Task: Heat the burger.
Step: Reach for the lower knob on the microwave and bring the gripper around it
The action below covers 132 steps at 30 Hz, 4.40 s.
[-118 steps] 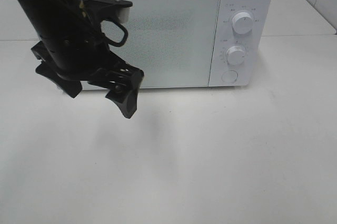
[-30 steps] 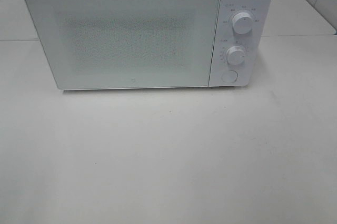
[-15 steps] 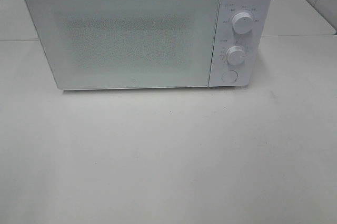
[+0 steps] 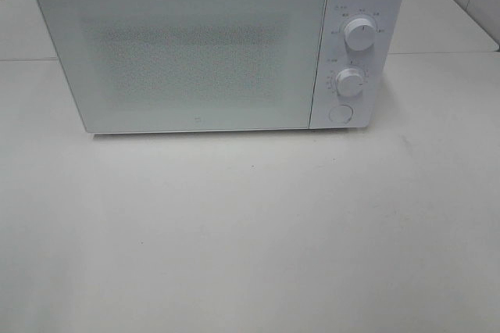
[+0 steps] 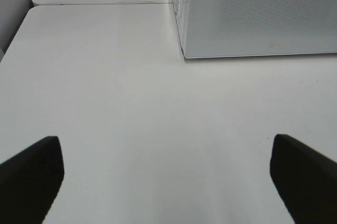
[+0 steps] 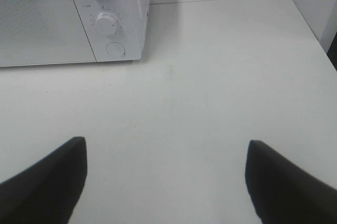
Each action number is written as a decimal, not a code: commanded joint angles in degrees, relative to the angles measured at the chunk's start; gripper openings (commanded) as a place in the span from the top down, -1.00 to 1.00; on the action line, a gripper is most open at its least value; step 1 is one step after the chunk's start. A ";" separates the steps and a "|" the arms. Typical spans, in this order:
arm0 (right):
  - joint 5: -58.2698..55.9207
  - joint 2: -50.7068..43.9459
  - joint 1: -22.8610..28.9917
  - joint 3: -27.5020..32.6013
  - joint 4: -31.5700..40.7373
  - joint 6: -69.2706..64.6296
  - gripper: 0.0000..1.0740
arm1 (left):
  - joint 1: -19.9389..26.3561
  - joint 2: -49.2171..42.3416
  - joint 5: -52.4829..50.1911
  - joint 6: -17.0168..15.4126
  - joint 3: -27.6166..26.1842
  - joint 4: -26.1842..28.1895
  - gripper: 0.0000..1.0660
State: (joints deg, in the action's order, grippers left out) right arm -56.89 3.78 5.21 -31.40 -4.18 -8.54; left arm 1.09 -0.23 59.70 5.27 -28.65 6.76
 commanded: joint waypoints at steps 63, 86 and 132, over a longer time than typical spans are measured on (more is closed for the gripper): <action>75.40 62.40 -0.29 -0.52 -4.98 0.63 -0.42 | 0.06 -1.38 -0.23 -0.34 0.17 0.11 -0.89; 101.24 73.51 10.94 6.53 25.55 29.68 -0.42 | 0.06 -1.38 -0.23 -0.34 0.17 0.11 -0.89; 124.16 96.31 35.52 4.98 51.34 25.78 -0.42 | 0.06 -1.38 -0.23 -0.34 0.17 0.11 -0.89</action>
State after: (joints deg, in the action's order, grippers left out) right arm 66.92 99.24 40.91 -25.21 48.36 17.65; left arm 1.09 -0.23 59.70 5.27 -28.65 6.76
